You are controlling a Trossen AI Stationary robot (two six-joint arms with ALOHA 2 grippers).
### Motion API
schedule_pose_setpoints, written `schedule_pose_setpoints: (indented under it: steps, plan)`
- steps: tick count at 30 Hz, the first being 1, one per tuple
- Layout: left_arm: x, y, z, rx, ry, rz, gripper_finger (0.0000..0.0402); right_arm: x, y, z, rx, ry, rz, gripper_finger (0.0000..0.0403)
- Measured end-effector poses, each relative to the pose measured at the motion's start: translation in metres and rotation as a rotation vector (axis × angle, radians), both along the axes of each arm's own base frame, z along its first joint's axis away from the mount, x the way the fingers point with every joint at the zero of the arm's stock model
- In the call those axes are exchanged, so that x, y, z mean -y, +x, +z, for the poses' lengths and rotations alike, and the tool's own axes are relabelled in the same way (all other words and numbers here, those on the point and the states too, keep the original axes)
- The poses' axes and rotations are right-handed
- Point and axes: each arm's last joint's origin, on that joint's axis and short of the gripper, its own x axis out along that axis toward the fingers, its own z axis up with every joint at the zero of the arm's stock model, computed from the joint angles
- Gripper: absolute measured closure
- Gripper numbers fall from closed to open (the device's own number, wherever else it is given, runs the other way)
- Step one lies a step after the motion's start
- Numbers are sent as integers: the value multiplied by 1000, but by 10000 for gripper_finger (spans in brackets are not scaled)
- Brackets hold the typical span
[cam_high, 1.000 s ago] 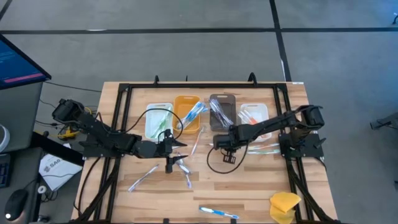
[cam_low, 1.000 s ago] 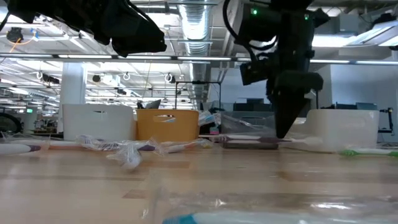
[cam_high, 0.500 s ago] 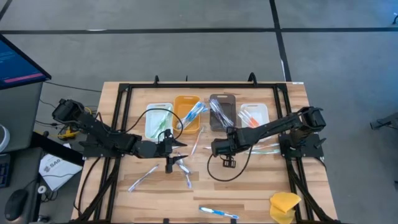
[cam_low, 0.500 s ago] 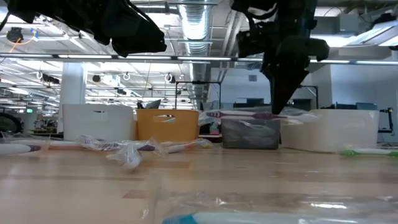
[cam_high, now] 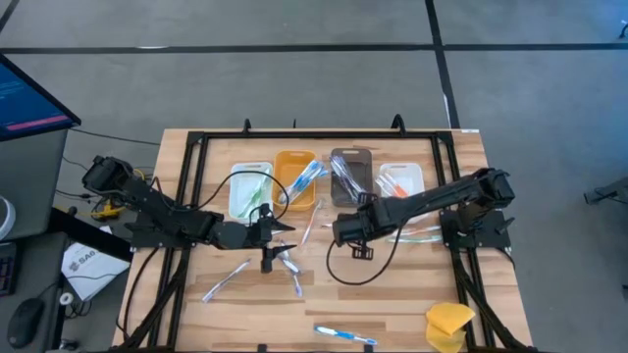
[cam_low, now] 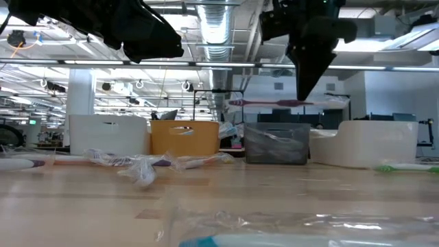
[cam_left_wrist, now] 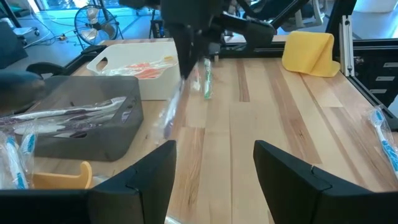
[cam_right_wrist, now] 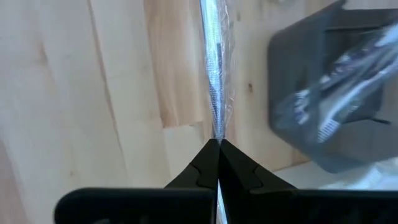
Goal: Pick & Place Toothbrushes
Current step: Put the purple toothbrush into the black transparent bin
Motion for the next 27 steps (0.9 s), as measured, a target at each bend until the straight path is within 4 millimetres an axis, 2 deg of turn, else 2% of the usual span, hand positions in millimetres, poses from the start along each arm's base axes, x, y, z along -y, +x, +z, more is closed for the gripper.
schedule_pose_setpoints:
  steps: [19, 27]
  plan:
    - [0, 0, -1, -7, 3, 0, 192, 5, -4, 36, 12, -131, -117, 403]
    - [0, 0, -1, -11, -9, 5, 192, 12, -18, 62, 141, -192, -205, 403]
